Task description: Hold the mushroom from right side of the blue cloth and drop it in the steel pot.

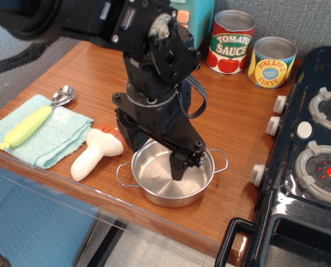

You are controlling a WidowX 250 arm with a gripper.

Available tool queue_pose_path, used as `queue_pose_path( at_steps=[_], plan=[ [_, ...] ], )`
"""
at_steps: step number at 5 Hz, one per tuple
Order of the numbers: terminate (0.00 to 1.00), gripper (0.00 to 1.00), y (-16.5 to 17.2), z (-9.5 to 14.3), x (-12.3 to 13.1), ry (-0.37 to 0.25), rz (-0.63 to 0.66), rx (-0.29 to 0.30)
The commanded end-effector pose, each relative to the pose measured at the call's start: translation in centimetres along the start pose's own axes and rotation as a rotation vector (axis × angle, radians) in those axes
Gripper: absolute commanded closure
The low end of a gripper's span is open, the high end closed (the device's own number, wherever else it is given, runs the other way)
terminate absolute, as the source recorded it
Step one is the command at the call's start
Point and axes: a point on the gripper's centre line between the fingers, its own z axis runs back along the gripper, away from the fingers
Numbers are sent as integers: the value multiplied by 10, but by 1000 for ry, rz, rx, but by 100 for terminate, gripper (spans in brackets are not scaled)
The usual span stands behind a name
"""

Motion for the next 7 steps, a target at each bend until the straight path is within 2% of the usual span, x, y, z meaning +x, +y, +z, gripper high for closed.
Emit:
queue_pose_path(
  at_steps=[1, 3, 4, 7],
  plan=[
    [0, 0, 0, 0, 0, 0, 0, 0],
    [0, 0, 55, -11, 11, 11, 157, 40],
    [0, 0, 77, -24, 14, 42, 211, 52],
    [0, 0, 102, -62, 5, 157, 273, 56]
  ],
)
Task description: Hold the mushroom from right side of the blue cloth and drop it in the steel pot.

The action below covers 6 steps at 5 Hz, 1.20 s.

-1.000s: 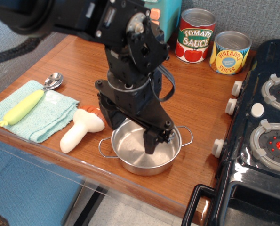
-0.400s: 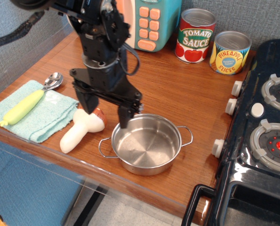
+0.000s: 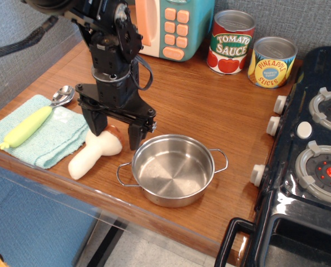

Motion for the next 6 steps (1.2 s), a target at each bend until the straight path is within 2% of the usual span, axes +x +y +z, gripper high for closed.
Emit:
queue_pose_path(
  at_steps=[1, 2, 3, 4, 5, 6],
  plan=[
    [0, 0, 12, -6, -3, 13, 53, 12],
    [0, 100, 14, -6, -6, 1, 57, 2],
    [0, 100, 11, -3, -6, -5, 41, -2],
    [0, 100, 5, 16, -1, -41, 17, 8],
    [0, 100, -11, 59, 10, -142, -16, 64],
    [0, 100, -48, 100, 15, -262, -104, 61]
  ],
)
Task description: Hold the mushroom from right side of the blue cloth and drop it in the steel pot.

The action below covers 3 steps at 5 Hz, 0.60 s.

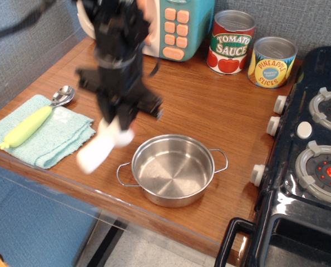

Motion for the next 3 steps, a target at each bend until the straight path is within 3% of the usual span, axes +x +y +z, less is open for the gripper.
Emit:
queue_pose_path(
  at_steps=[1, 2, 3],
  plan=[
    [0, 100, -75, 60, 20, -203, -192, -100],
    [0, 100, -122, 51, 21, -176, -274, -127],
    [0, 100, -121, 39, 18, -137, -265, -132]
  ],
)
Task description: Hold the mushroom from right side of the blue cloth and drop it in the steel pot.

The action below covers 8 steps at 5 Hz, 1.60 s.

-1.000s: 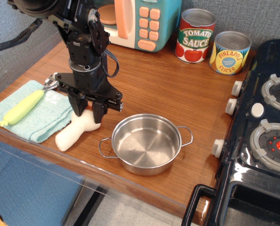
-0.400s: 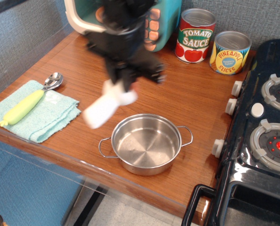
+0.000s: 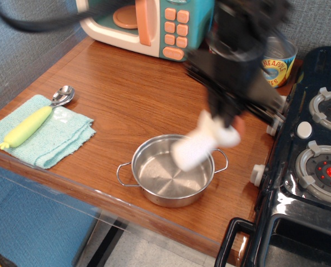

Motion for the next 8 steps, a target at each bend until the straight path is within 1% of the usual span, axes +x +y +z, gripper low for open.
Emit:
queue_pose_path(
  at_steps=[1, 2, 3, 4, 6, 7, 8],
  plan=[
    [0, 0, 12, -1, -10, -7, 55, -13],
    [0, 100, 18, 6, -14, -11, 74, 6],
    [0, 100, 23, 5, -21, 0, 93, 24],
    [0, 0, 28, 7, -26, 7, 117, 22],
    [0, 0, 38, 18, -33, 21, 193, 50],
    [0, 0, 43, 28, -39, 13, 261, 53],
    [0, 0, 47, 29, -49, -4, 348, 25]
  ],
)
